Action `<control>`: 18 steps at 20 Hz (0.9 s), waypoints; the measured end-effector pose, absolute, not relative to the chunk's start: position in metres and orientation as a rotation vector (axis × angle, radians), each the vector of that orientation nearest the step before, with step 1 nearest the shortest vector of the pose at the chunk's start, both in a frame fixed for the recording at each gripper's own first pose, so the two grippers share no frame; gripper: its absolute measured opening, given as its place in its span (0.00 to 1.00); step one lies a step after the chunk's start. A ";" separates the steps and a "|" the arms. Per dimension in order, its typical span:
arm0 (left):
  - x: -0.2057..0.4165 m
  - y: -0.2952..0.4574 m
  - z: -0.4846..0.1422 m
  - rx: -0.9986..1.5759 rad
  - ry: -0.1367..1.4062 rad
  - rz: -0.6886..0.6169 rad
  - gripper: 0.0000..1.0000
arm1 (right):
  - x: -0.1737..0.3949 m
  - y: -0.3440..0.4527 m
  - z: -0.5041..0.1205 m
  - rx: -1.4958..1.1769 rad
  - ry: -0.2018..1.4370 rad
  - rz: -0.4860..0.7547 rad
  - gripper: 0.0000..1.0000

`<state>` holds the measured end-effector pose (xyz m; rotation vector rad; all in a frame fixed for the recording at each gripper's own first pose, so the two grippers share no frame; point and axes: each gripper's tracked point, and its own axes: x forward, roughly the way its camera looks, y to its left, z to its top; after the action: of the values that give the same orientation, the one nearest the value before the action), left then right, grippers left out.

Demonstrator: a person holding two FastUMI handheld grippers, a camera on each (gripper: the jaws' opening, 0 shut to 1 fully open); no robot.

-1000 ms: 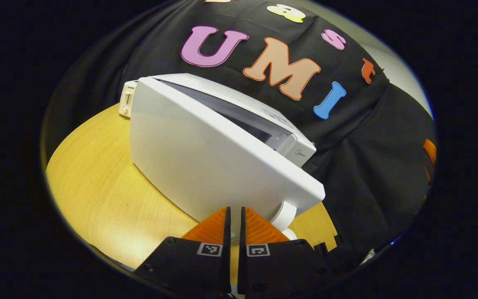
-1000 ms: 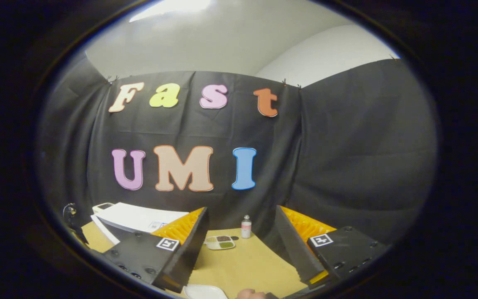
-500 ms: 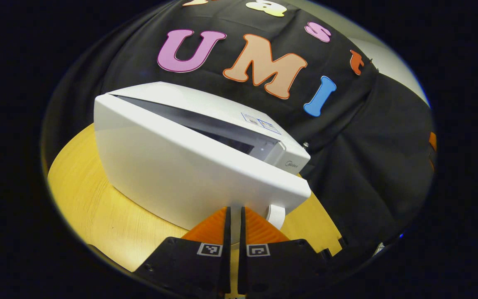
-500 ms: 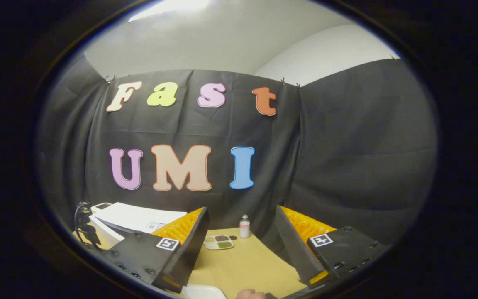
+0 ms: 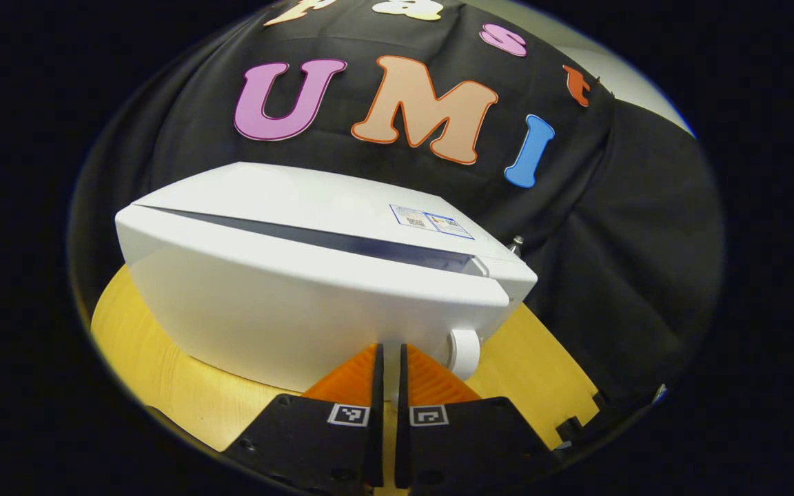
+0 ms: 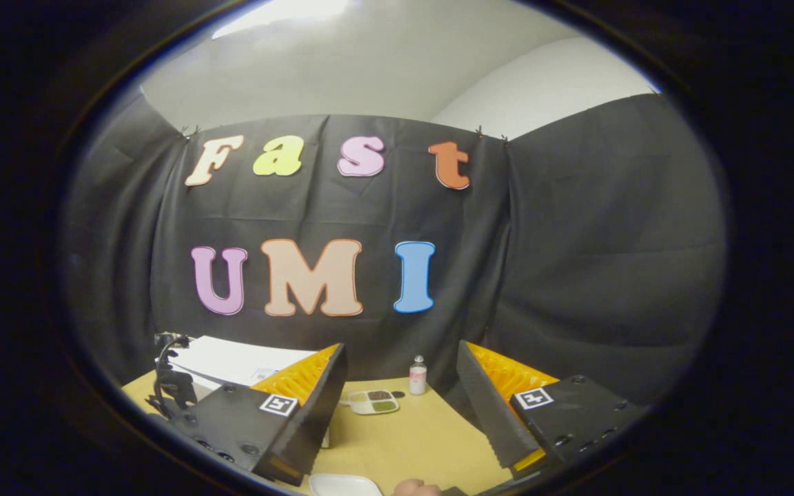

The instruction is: Open the microwave oven with the left hand, put the food in, and close the microwave oven.

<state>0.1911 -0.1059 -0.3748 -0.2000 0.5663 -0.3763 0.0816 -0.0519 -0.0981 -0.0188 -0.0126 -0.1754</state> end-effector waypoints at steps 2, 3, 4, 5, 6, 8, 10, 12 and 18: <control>0.201 -0.104 -0.377 -0.193 0.571 -0.356 0.07 | 0.085 -0.050 -0.099 -0.011 -0.011 -0.168 0.88; 0.206 -0.102 -0.379 -0.189 0.575 -0.341 0.07 | 0.086 -0.051 -0.097 -0.007 -0.013 -0.167 0.88; 0.206 -0.103 -0.382 -0.205 0.590 -0.333 0.07 | 0.088 -0.051 -0.097 -0.003 -0.013 -0.166 0.88; 0.204 -0.104 -0.383 -0.224 0.600 -0.325 0.07 | 0.090 -0.050 -0.097 0.003 -0.013 -0.160 0.88; 0.205 -0.105 -0.384 -0.226 0.599 -0.316 0.06 | 0.093 -0.049 -0.095 0.006 -0.016 -0.157 0.88; 0.208 -0.104 -0.384 -0.220 0.591 -0.293 0.06 | 0.096 -0.045 -0.092 0.004 -0.027 -0.150 0.88; 0.209 -0.108 -0.387 -0.236 0.598 -0.296 0.06 | 0.099 -0.041 -0.092 -0.004 -0.030 -0.143 0.88; 0.217 -0.105 -0.389 -0.213 0.585 -0.290 0.07 | 0.102 -0.037 -0.095 -0.007 -0.024 -0.134 0.88; 0.212 -0.109 -0.391 -0.188 0.602 -0.305 0.06 | 0.102 -0.034 -0.091 -0.004 -0.037 -0.136 0.88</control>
<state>0.2118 -0.1090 -0.3915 -0.1876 0.6018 -0.3052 0.1024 -0.0336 -0.0909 -0.0039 -0.0366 -0.1360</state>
